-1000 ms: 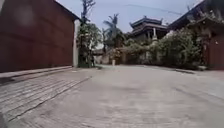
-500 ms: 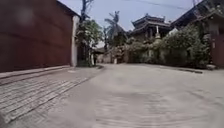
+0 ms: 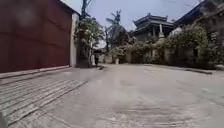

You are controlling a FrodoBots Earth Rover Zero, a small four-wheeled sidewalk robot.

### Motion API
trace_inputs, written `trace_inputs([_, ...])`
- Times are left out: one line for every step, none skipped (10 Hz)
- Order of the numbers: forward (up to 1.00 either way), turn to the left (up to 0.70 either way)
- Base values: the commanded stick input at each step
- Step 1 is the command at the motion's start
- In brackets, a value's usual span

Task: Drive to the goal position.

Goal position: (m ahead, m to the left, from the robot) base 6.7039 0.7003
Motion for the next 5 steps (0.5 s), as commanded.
trace_inputs([1.0, -0.33])
trace_inputs([1.0, -0.34])
trace_inputs([1.0, -0.34])
trace_inputs([1.0, -0.34])
trace_inputs([1.0, -0.34])
